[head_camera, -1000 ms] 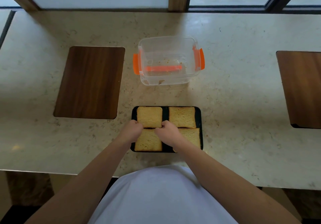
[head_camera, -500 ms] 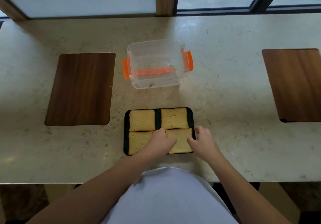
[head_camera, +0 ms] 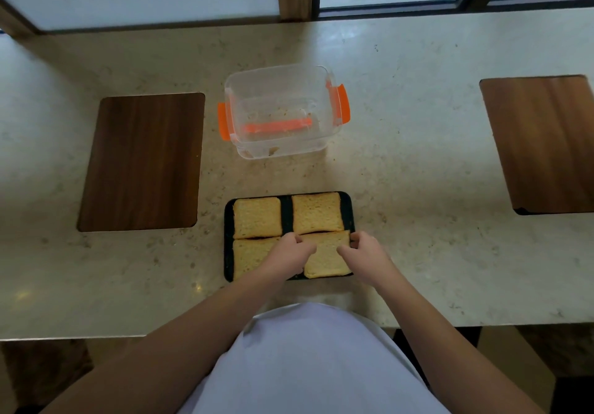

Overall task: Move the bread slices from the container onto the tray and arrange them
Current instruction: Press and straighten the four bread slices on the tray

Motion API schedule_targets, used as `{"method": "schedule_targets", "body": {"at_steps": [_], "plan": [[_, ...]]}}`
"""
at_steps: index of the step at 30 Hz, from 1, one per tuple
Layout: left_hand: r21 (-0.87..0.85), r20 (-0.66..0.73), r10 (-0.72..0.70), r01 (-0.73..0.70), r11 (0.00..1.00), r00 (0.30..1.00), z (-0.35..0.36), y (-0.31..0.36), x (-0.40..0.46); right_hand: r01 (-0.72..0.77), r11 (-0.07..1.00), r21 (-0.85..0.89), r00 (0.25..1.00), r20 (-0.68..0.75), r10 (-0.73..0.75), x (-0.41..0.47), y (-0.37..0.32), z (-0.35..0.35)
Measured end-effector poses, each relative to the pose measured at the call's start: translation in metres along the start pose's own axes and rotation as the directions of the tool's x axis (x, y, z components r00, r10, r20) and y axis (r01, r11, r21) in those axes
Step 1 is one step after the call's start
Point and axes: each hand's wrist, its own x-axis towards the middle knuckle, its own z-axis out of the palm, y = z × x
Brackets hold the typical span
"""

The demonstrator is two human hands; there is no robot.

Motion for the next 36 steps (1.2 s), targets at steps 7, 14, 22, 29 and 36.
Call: {"method": "schedule_targets", "body": {"at_steps": [7,14,22,29,36], "plan": [[-0.060,-0.012,-0.005,0.004,0.998,1.000,-0.009,-0.008,0.005,-0.014,0.999,0.031,0.999,0.043,0.013,0.001,-0.005,0.001],[-0.038,-0.042,-0.015,0.013,0.999,0.999,-0.015,-0.011,0.010,-0.009,1.000,-0.018,1.000,0.006,0.009,0.005,-0.006,0.006],[-0.026,-0.058,-0.023,0.021,0.999,0.998,-0.015,0.010,0.021,0.042,0.999,0.007,0.999,-0.018,-0.042,0.022,-0.024,-0.006],[0.018,-0.059,-0.043,0.044,0.999,0.997,-0.011,0.019,0.026,-0.009,1.000,-0.010,1.000,0.014,0.009,0.026,-0.034,0.003],[0.041,-0.072,-0.020,0.023,0.999,0.997,-0.011,0.012,0.025,0.026,1.000,0.016,1.000,-0.003,-0.026,0.030,-0.025,0.007]]}}
